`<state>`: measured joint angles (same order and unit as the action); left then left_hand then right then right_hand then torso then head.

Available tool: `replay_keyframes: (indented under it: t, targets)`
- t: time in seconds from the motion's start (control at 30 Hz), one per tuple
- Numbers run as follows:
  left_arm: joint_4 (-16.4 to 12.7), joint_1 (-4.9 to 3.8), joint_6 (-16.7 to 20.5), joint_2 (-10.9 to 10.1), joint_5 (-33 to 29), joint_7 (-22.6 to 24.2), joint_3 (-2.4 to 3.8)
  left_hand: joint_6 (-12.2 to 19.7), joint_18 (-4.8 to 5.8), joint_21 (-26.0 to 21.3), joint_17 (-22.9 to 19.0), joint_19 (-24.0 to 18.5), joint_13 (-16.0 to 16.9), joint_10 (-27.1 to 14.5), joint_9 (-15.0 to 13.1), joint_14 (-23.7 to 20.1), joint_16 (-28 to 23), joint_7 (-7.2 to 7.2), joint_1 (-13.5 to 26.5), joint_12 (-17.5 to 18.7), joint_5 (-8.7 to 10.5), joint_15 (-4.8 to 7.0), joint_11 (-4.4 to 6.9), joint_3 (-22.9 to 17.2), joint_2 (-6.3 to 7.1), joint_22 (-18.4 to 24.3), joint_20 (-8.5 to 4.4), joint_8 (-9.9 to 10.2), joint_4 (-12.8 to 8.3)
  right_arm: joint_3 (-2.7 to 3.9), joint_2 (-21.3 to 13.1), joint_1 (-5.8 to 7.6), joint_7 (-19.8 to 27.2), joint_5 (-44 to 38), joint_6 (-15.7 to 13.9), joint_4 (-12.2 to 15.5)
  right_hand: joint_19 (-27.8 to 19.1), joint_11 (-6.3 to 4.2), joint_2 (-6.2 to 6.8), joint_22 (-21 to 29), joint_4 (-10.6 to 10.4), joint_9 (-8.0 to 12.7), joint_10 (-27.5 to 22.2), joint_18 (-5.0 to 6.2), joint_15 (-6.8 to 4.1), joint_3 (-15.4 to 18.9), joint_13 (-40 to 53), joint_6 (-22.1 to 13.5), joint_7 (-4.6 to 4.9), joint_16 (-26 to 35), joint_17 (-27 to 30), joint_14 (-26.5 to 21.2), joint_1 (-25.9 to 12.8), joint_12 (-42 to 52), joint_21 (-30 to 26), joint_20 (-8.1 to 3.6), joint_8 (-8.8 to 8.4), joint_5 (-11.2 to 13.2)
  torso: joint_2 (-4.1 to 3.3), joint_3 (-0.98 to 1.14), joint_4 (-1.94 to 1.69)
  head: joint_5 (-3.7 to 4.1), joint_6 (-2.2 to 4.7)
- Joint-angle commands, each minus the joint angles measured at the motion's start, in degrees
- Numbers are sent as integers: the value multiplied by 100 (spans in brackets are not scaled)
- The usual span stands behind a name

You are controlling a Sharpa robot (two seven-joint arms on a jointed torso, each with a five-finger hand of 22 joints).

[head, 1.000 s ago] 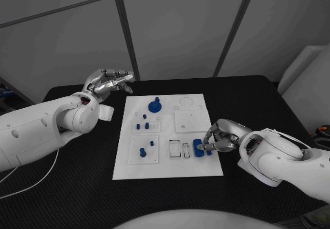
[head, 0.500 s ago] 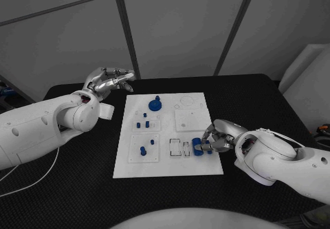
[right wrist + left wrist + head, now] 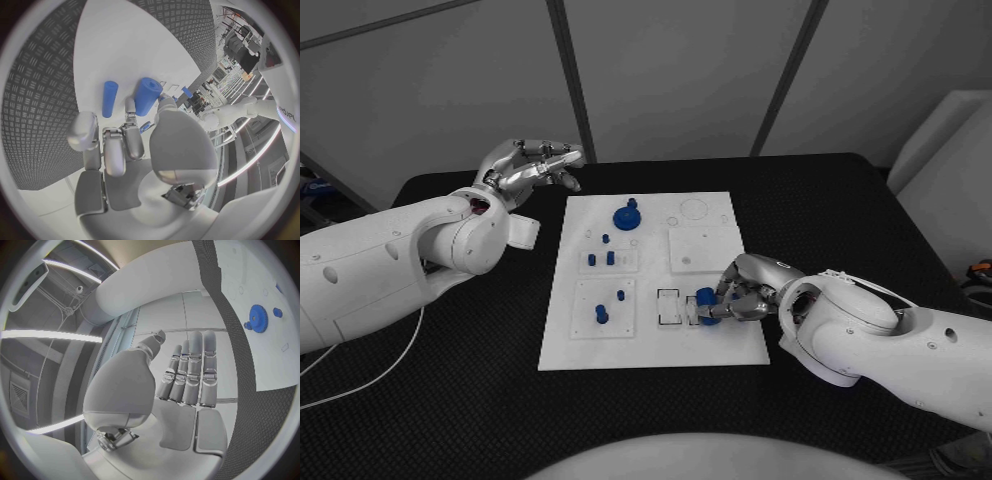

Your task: Assemble the parts on the task board

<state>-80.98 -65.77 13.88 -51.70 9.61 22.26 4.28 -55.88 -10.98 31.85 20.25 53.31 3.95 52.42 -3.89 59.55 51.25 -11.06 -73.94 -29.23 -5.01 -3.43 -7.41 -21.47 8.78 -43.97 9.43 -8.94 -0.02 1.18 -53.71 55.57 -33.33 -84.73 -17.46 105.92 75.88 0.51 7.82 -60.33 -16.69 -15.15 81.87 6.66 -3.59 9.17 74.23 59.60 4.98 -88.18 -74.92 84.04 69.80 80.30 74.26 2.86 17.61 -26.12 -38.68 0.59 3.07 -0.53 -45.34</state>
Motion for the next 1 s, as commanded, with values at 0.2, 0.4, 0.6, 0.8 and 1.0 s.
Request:
replay_keyframes:
  t: [0.2,0.4,0.6,0.8,1.0]
  targets:
    - [-29,-8,-119,-20,-10,104,5,35,56,-29,-5,-4,0,-28,0,-40,29,14,20,-20,-1,-13,-5,24,-26,5,23,-34,-1,-14,106,-71,-125,-127,117,-86,-20,0,-33,-3,1,-13,-20,-95,38,19,4,-59,-10,-20,-1120,508,28,-45,12,25,45,30,-3,2,-2,-14,-14]
    - [-31,-8,-125,-22,-10,97,5,40,56,-41,-13,1,-2,-42,0,-45,33,11,15,-25,-1,-16,-7,43,-33,17,25,-39,3,-14,111,-81,-150,-148,102,-98,-21,-2,-62,-11,4,-40,-17,-96,37,12,20,-71,-13,-22,-1126,509,84,-46,15,25,79,-14,-3,-1,-11,-2,-11]
    - [-26,-8,-132,-14,-10,97,5,40,56,-41,-13,1,-2,-42,0,-45,33,11,15,-25,-1,-16,-7,43,-33,17,25,-39,3,-14,111,-84,-159,-156,168,-109,-33,-1,-70,-4,17,-72,-31,-94,37,10,10,-105,-11,-19,-1120,507,189,-71,9,25,114,-88,-1,0,-15,8,-3]
    - [-24,-8,-138,-12,-10,95,5,46,55,-53,-22,8,-3,-53,1,-50,38,10,-4,-33,-4,-16,-9,56,-48,29,26,-45,2,-14,47,-85,-108,-131,-172,-32,-1,-24,-212,-81,96,-152,10,-105,20,-95,97,-85,-35,-38,-1167,518,566,-46,51,15,223,-395,-10,-1,-22,17,4]
    - [-21,-8,-143,-15,-10,90,5,51,54,-64,-30,15,-4,-63,1,-55,43,9,-30,-41,-7,-16,-9,62,-65,40,26,-51,-4,-13,-70,-86,-23,133,-627,163,39,-72,-303,-156,53,-230,51,-117,-17,-116,153,-17,-85,-57,-1212,529,653,-38,100,-19,315,-805,-7,-4,-26,15,8]
